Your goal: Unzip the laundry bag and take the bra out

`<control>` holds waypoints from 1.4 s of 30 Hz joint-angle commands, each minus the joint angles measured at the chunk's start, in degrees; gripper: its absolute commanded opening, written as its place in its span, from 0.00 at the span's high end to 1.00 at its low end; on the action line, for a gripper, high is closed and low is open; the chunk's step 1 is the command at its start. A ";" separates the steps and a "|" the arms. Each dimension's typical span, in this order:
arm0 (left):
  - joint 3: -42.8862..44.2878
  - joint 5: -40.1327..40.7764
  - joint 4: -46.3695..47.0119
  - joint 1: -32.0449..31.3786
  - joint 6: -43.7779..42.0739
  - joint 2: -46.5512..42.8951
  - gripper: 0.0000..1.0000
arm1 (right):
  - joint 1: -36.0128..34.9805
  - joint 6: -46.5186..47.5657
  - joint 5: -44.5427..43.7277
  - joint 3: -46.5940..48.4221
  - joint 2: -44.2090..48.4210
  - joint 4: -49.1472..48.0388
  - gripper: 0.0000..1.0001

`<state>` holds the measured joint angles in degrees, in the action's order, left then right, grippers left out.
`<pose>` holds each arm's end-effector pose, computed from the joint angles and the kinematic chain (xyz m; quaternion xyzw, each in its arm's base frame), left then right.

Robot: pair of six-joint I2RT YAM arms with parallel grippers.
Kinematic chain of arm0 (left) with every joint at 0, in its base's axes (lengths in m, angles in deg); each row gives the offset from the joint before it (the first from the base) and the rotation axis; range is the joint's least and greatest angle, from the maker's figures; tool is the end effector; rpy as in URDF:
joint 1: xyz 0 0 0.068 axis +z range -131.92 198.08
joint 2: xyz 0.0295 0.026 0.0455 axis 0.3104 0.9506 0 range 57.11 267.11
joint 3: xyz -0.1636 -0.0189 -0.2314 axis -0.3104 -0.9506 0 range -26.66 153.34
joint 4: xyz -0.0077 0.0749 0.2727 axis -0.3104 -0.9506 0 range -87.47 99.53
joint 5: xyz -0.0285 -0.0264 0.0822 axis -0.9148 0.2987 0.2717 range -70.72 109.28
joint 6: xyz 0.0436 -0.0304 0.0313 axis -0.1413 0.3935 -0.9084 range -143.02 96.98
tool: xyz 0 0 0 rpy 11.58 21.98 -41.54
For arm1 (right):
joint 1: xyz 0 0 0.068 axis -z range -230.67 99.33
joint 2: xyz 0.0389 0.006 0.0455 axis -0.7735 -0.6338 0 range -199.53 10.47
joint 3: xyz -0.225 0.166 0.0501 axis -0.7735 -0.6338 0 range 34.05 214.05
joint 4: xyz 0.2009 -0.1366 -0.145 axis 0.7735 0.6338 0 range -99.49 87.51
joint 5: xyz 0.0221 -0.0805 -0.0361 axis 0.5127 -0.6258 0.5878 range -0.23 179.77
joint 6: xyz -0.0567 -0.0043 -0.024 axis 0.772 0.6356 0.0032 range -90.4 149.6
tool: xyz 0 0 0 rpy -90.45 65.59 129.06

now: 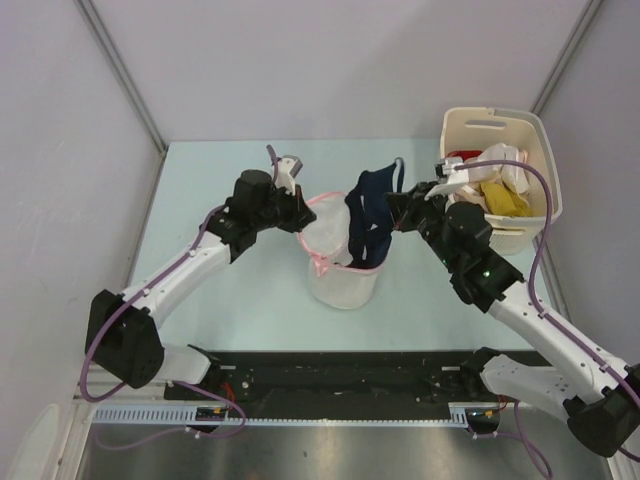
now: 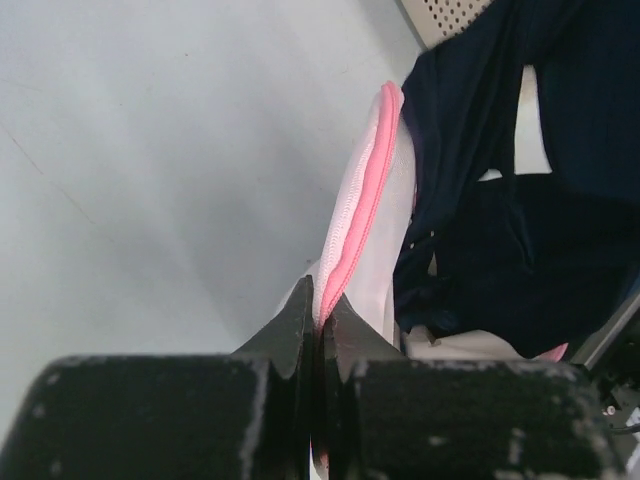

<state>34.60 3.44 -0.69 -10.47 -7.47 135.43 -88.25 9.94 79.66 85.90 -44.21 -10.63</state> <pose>0.2955 -0.1753 0.3078 0.1670 0.8322 -0.3025 0.4336 0.2039 0.1466 0.3815 -0.0507 0.7154 0.2769 0.6395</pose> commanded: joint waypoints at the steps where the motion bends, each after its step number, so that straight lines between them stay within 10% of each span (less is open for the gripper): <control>1: -0.17 -1.48 3.10 -0.27 2.64 -0.10 1.00 | 1.02 -3.54 -3.68 5.62 -1.31 -10.97 1.00; 20: 5.45 1.68 -1.82 -0.45 8.53 5.61 1.00 | 17.25 -0.47 -10.10 24.69 -8.07 -20.83 1.00; 42: 8.09 -0.69 -2.96 -0.54 10.55 8.34 1.00 | 47.60 -14.26 3.87 43.95 -36.72 -14.50 1.00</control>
<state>40.50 3.95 -4.73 -10.63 2.04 143.45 -42.18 -1.67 80.89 127.74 -76.47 -26.83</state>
